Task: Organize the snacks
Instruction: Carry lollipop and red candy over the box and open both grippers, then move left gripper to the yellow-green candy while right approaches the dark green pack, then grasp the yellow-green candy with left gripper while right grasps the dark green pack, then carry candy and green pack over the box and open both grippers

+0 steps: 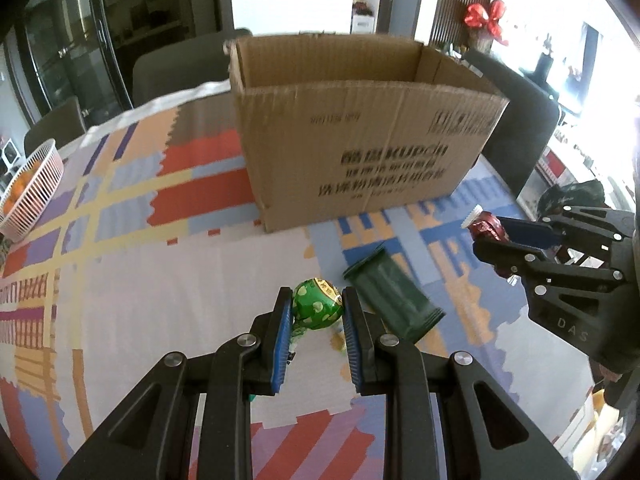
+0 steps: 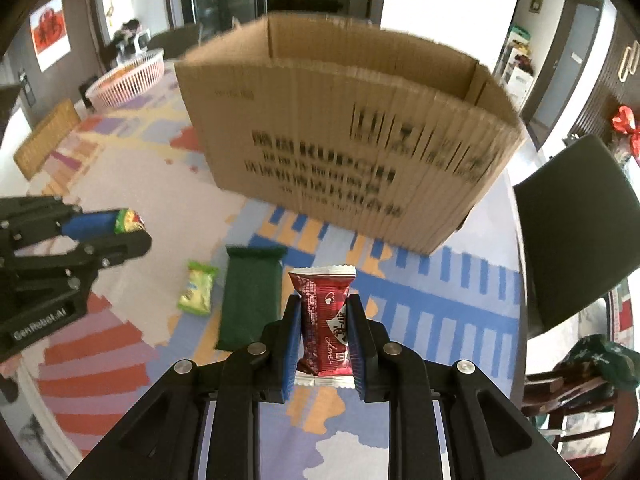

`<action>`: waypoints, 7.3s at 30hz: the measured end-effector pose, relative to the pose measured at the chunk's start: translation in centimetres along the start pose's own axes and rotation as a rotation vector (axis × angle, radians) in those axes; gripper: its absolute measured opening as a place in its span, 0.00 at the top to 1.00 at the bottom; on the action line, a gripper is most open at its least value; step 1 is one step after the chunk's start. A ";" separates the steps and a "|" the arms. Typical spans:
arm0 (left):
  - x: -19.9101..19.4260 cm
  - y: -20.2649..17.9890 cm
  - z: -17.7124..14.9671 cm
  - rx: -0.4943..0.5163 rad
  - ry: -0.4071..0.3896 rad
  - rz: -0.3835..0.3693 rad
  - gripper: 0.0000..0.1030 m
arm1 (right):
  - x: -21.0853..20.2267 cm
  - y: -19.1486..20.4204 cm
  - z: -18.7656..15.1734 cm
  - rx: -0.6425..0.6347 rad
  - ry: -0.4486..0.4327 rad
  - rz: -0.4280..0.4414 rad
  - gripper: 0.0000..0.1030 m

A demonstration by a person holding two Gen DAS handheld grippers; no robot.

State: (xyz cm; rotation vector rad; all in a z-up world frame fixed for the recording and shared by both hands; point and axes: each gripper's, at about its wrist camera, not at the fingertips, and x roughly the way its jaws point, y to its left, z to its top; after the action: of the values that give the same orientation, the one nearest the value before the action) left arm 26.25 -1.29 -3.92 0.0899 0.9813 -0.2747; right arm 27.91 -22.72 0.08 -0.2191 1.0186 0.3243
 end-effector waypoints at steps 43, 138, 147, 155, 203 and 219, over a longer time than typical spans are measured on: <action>-5.2 1.0 15.8 -0.076 -0.209 -0.047 0.76 | -6.8 -4.6 13.6 0.177 -0.289 0.026 0.78; 6.2 1.4 -3.7 -0.146 0.024 -0.046 0.81 | 3.9 2.3 -2.4 0.217 -0.040 0.035 0.54; 4.1 3.4 -4.9 -0.186 -0.012 -0.010 0.81 | 6.4 4.2 -0.6 0.152 0.008 0.053 0.43; 3.7 4.2 -5.4 -0.209 -0.017 -0.007 0.81 | 8.5 5.7 0.2 0.096 0.046 0.024 0.43; -7.7 -0.7 2.5 -0.104 -0.296 -0.058 0.81 | -7.0 0.2 3.0 0.251 -0.321 -0.006 0.56; -8.1 -0.7 9.4 -0.061 -0.330 -0.046 0.81 | -8.4 -2.8 7.6 0.262 -0.377 -0.033 0.56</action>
State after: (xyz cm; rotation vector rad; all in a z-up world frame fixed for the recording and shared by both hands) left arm 29.40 -2.34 8.04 -0.0341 0.6636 -0.2911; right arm 30.93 -24.16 11.25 0.0622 0.6745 0.1898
